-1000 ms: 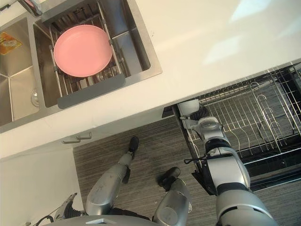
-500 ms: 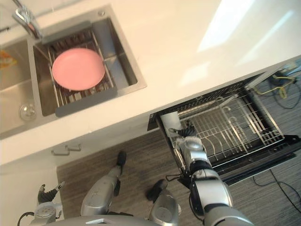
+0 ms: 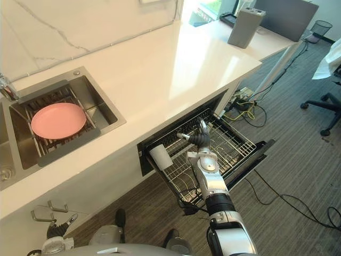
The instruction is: Walk over to the sink, pick up the cup, carry it to the dishwasher, place the cup inside the dishwasher, then close the dishwasher door
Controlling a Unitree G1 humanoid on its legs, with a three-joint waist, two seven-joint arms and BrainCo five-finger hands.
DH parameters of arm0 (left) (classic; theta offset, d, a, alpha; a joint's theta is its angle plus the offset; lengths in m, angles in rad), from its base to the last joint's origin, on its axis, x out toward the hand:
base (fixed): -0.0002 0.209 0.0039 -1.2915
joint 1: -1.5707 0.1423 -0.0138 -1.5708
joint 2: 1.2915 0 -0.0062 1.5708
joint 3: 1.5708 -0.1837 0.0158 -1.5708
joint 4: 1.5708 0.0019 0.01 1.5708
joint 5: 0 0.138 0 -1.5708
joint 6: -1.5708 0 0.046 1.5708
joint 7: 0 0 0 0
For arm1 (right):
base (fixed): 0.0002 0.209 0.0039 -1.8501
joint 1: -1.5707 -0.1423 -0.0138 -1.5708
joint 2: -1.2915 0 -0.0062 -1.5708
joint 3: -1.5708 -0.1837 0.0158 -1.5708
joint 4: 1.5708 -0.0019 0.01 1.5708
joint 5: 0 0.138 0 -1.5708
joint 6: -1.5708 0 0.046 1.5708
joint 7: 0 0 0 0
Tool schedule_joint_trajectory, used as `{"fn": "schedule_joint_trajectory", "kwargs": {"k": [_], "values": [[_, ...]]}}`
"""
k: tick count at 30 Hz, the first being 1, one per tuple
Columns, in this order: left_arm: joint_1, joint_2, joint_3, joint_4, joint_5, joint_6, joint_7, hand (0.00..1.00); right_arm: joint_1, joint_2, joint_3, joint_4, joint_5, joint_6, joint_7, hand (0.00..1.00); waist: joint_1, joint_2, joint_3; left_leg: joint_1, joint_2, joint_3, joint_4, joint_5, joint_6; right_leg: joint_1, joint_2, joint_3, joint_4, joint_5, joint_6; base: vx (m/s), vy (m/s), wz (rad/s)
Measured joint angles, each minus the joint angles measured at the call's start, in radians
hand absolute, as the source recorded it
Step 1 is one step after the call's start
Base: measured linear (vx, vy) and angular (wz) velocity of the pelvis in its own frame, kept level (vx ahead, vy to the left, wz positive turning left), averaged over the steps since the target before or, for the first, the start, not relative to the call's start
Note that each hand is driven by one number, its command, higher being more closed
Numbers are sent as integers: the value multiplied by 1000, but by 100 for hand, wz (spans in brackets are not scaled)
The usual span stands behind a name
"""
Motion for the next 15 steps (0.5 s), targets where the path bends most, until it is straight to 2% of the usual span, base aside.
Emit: {"fn": "schedule_joint_trajectory", "kwargs": {"k": [3,5,6,8,10,12,13,14,15], "values": [[21,-15,1,6,3,-2,-28,0,51,26,-17,-149,64,-51,28,0,-7,9,-17,-19,7,9,6,-18,9,26,10,-38,-15,-2,2,-27,-30,36],[36,-27,3,12,16,-4,-51,0,92,30,-29,-224,95,-82,29,0,-34,14,-22,-25,29,91,28,-14,23,62,3,-109,-16,-2,4,31,-8,98],[47,-39,3,19,38,-5,-64,0,113,30,-43,-258,105,-104,27,0,-49,23,-30,-30,42,143,50,4,45,80,-5,-146,-3,-13,14,74,49,96],[73,-55,1,23,43,-6,-88,0,112,29,-49,-293,131,-119,21,0,-45,35,-41,-31,34,150,66,8,54,77,-34,-161,36,-33,28,51,86,49],[98,-59,-7,27,42,-11,-106,0,105,36,-43,-329,155,-142,18,0,-30,43,-51,-30,16,148,58,-16,57,65,-55,-158,55,-58,37,-12,86,5],[115,-59,-22,44,40,-12,-108,0,87,38,-29,-337,180,-175,-14,0,-28,35,-69,-8,-13,178,-14,-27,43,70,-74,-162,38,-48,50,-7,95,14],[120,-62,-22,45,41,-13,-113,0,87,40,-31,-363,189,-192,-41,0,-35,11,-81,10,-34,217,-56,-39,36,73,-86,-183,-4,-26,57,39,108,31],[118,-66,-22,46,41,-14,-114,0,84,42,-35,-380,191,-204,-52,0,-39,13,-86,9,-35,226,-66,-23,50,75,-88,-192,-13,-21,62,84,87,43],[120,-79,-22,48,42,-18,-118,0,80,41,-44,-412,198,-226,-72,0,-45,45,-97,8,-31,222,-69,36,60,87,-84,-204,-10,-19,71,73,52,30]]}}
